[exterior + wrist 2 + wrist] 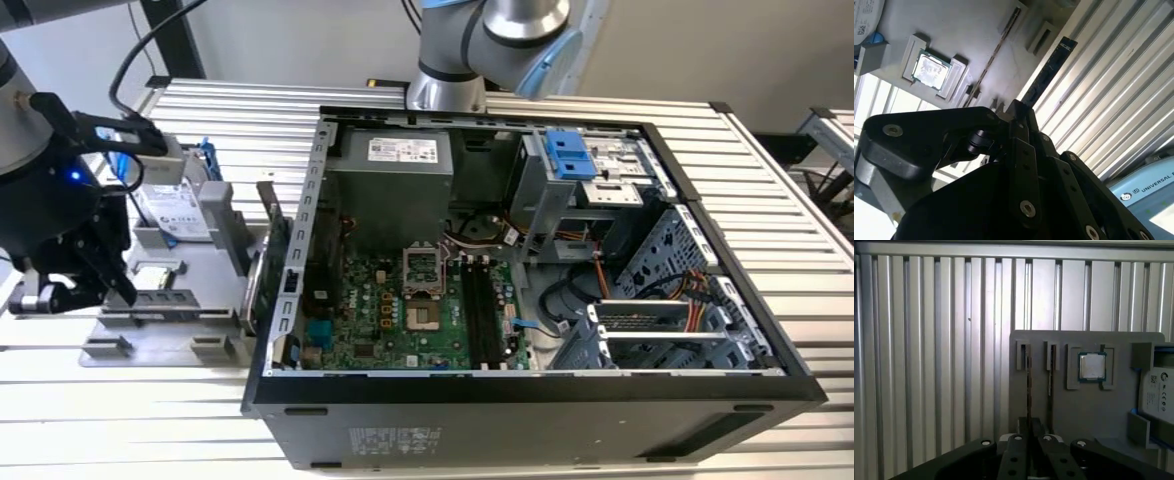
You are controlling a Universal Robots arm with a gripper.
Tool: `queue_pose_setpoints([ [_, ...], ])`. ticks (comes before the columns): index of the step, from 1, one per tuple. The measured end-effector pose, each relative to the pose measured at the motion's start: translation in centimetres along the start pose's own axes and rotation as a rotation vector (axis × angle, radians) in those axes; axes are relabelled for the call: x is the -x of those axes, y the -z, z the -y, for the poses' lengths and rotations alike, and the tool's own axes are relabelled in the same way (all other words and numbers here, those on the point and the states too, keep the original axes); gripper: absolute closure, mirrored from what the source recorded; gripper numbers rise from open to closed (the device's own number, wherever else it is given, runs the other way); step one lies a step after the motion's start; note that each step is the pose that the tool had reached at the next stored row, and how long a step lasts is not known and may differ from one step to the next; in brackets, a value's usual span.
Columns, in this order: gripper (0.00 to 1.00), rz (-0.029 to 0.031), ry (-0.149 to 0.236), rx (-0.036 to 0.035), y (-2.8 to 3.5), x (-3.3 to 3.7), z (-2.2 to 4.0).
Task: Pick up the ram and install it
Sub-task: 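Pick up the ram and move it above insertion slot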
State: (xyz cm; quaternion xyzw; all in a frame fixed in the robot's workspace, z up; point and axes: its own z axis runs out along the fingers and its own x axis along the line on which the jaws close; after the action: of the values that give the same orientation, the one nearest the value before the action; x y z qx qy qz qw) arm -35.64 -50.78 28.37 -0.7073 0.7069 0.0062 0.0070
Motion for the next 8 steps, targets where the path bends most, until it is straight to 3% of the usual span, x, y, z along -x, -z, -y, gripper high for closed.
queue_pose_setpoints([
  [8, 1.00, 0.0000, -0.003, -0.0001, 1.09, 0.02, 0.00],
])
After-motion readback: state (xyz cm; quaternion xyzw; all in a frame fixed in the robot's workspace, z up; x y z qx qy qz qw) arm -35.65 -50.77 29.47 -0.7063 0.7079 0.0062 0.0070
